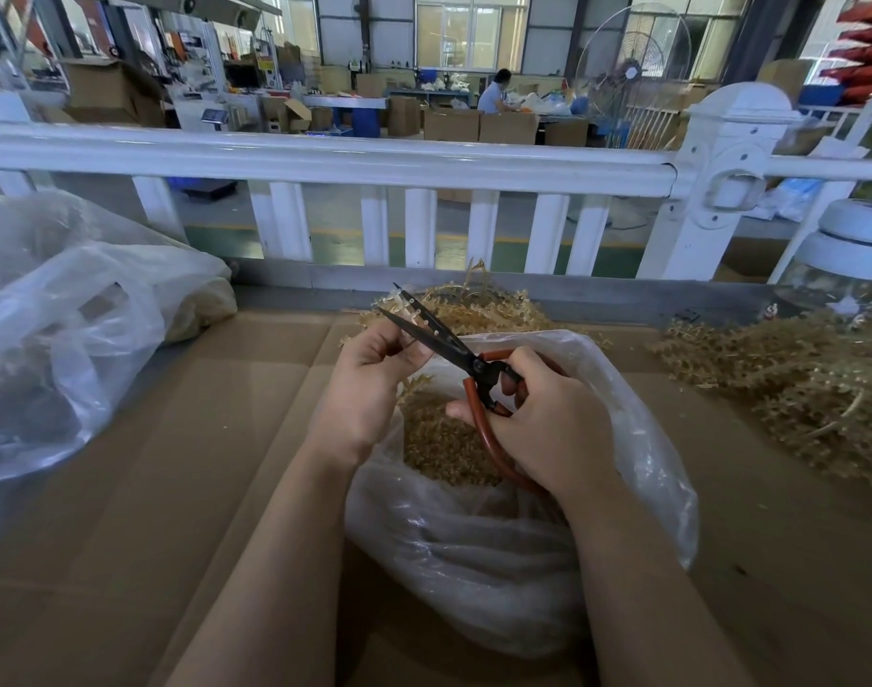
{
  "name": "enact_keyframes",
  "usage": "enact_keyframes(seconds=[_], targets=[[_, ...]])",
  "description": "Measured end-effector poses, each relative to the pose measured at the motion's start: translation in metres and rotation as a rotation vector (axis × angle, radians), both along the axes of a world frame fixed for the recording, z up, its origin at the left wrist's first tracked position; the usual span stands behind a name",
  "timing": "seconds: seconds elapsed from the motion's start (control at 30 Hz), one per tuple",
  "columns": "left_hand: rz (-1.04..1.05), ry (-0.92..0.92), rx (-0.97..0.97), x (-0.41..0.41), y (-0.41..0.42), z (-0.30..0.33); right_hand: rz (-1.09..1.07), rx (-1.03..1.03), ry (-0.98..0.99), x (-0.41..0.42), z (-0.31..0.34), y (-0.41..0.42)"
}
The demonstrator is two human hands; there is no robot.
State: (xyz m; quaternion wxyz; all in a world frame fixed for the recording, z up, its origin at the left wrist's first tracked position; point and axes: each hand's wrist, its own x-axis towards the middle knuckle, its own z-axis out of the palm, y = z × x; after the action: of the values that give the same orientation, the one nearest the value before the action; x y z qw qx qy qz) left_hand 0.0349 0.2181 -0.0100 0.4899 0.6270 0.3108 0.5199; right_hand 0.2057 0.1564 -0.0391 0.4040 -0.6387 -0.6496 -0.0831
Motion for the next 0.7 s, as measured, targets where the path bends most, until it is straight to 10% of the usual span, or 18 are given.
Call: enact_keyframes(seconds=[0.7], targets=[[-0.035,-0.072,0.058,0.0008,-0.0007,-0.004,-0.002,-0.023,0.009,0.0003,0.0029,-0.0028]])
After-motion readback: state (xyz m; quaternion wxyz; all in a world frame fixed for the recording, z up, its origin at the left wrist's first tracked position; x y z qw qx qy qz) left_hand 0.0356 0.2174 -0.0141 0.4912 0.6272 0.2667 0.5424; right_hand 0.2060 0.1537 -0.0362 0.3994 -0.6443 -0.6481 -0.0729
